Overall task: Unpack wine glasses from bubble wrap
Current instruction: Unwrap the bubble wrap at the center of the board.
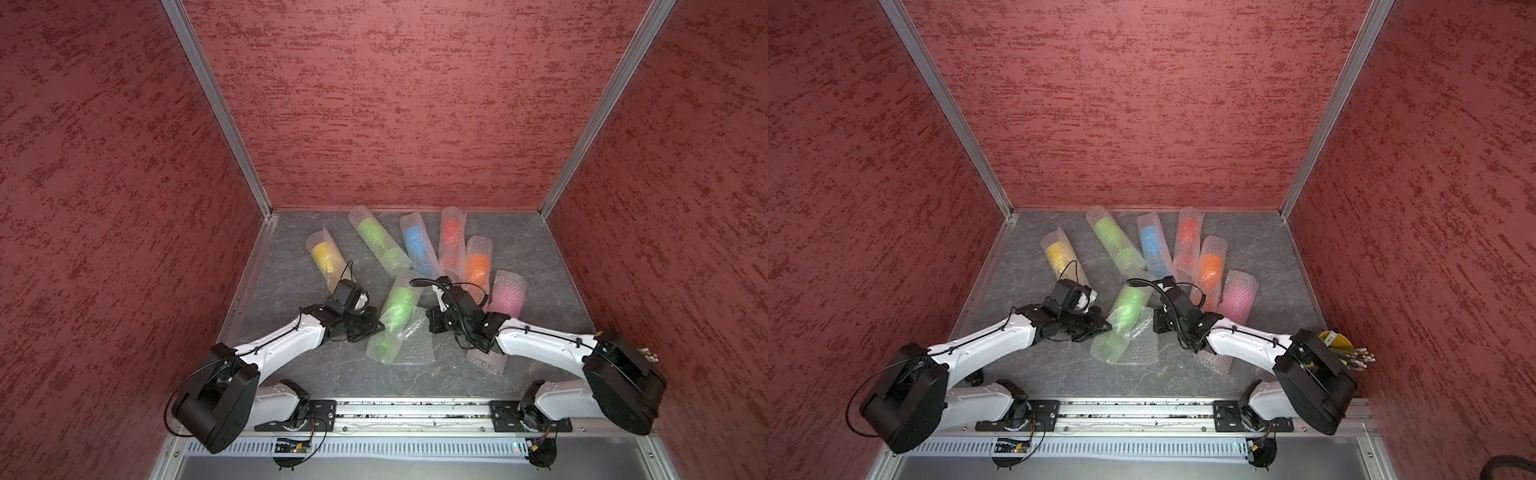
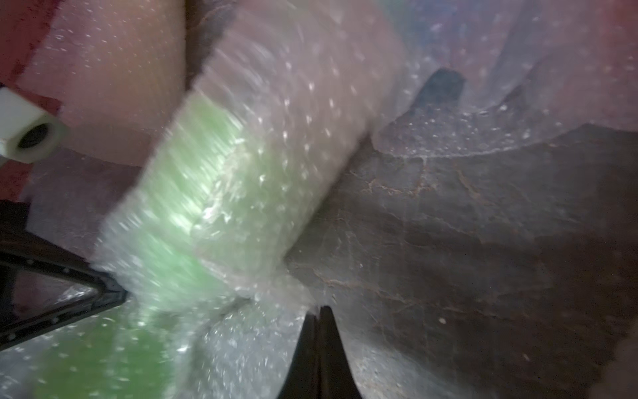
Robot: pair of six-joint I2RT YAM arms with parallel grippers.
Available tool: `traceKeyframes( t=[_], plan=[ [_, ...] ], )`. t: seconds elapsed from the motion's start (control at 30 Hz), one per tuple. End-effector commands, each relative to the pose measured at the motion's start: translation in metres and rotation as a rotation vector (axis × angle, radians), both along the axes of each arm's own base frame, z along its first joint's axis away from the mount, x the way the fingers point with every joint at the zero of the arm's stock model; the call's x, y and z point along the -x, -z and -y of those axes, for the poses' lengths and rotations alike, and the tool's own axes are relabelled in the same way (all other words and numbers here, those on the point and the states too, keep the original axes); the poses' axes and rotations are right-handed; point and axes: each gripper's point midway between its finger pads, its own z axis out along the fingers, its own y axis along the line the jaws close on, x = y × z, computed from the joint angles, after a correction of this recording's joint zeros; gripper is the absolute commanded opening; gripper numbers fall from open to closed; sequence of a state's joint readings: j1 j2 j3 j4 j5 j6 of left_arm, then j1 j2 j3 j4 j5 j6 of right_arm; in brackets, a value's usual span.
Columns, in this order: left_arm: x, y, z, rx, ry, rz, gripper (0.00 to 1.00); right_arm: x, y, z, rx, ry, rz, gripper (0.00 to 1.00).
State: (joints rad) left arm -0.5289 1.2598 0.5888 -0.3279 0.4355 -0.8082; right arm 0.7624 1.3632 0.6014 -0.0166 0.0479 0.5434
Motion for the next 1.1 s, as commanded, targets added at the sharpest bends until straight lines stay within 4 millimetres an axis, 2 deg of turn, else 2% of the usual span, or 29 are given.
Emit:
traceKeyframes(
  t=[0.0,0.23,0.37,0.4,0.57,0.63,0.67,0.9,1.0,1.07],
  plan=[
    [0.007,0.018,-0.022,-0.078,-0.069,-0.064,0.0,-0.006,0.016,0.032,0.092,0.136,0.001,0.0],
    [0.009,0.02,-0.026,-0.095,-0.064,-0.058,0.0,-0.006,0.02,0.029,0.071,0.134,-0.009,0.0],
    [0.014,0.016,-0.019,-0.087,0.002,-0.053,0.0,-0.006,0.014,0.026,0.072,0.112,-0.004,0.0],
    [0.016,0.015,-0.017,-0.094,0.022,-0.052,0.02,-0.007,0.01,0.027,0.079,0.11,0.0,0.0],
    [0.026,0.007,-0.013,-0.089,0.062,-0.059,0.41,-0.006,-0.003,0.035,0.116,0.102,-0.008,0.0],
    [0.029,0.001,-0.013,-0.088,0.066,-0.054,0.53,-0.003,-0.004,0.038,0.126,0.098,-0.031,0.0],
    [0.03,-0.002,-0.014,-0.094,0.065,-0.053,0.57,-0.001,-0.003,0.04,0.132,0.099,-0.043,0.0],
    [0.021,-0.041,-0.025,-0.147,0.058,0.037,0.6,0.014,-0.011,0.046,0.087,0.125,-0.094,0.0],
    [0.01,-0.06,-0.019,-0.148,0.073,0.086,0.62,0.022,-0.02,0.03,-0.026,0.081,-0.115,0.0],
    [0.004,-0.07,-0.003,-0.135,0.115,0.108,0.62,0.03,-0.029,0.011,-0.126,-0.006,-0.131,0.0]
  ],
)
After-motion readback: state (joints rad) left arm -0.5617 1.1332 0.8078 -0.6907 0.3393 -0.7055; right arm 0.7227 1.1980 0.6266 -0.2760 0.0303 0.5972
